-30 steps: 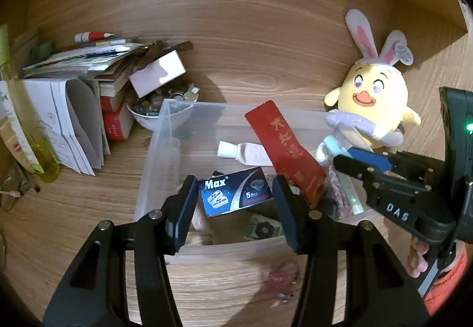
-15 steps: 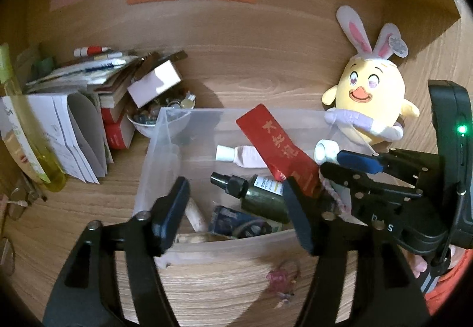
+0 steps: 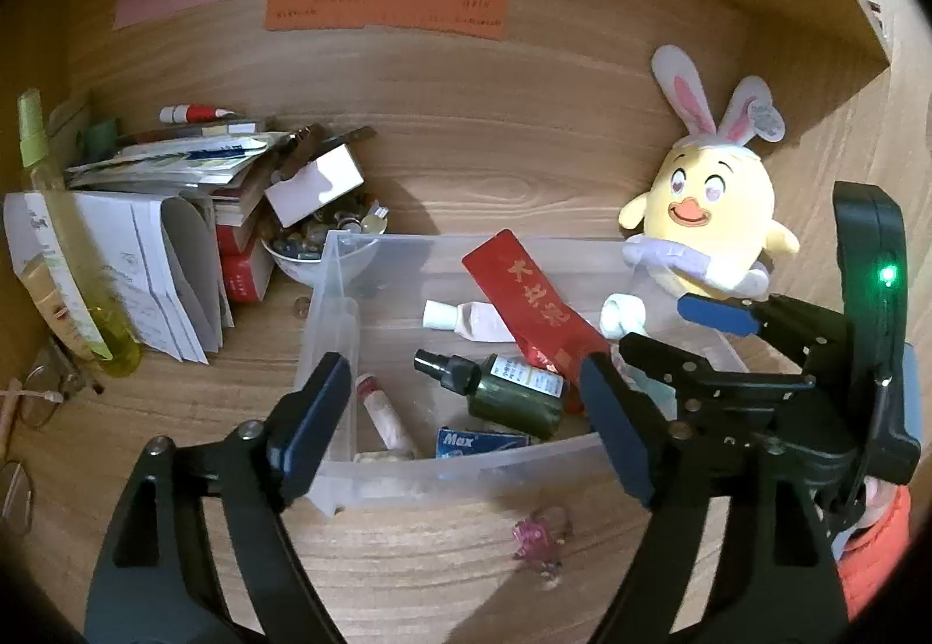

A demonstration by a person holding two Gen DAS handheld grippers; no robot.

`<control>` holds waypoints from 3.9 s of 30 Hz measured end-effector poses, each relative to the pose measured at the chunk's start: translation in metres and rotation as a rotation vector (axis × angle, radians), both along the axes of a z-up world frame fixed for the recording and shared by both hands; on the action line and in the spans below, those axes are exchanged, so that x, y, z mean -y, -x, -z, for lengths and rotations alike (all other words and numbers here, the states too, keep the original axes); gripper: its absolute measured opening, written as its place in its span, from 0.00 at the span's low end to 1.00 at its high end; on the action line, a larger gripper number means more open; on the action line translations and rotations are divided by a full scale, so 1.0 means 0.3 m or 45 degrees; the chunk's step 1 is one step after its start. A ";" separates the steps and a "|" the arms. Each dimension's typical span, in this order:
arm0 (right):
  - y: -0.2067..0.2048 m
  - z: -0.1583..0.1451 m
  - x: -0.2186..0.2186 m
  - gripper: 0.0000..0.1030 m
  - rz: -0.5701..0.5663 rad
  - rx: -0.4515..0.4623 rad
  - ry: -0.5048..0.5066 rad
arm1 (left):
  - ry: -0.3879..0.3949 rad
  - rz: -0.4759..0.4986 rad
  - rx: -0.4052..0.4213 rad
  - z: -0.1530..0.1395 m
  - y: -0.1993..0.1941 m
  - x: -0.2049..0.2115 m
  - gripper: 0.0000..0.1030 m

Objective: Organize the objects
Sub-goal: 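Open both tools to drop the teal tube and Max box into the box, then grasp the small brown bead with the right tool while the left tool grasps the pink keychain, then carry the brown bead and pink keychain with both tools over the clear box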

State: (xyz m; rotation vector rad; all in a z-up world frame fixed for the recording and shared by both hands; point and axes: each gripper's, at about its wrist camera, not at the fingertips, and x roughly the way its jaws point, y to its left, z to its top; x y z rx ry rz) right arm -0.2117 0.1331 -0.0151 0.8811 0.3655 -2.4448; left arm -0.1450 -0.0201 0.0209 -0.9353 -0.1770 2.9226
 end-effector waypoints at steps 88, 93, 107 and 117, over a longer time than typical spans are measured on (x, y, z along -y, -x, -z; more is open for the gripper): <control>-0.368 0.075 -0.235 0.12 -0.116 0.121 0.211 | 0.228 0.274 0.327 0.275 -0.061 -0.235 0.20; -0.358 0.070 -0.219 0.12 -0.119 0.113 0.206 | 0.202 0.263 0.282 0.244 -0.093 -0.232 0.20; -0.337 0.025 -0.176 0.12 -0.136 0.075 0.220 | 0.157 0.205 0.068 0.064 -0.210 -0.196 0.20; -0.298 -0.066 -0.157 0.11 -0.140 -0.002 0.250 | 0.113 0.158 -0.076 -0.067 -0.228 -0.164 0.20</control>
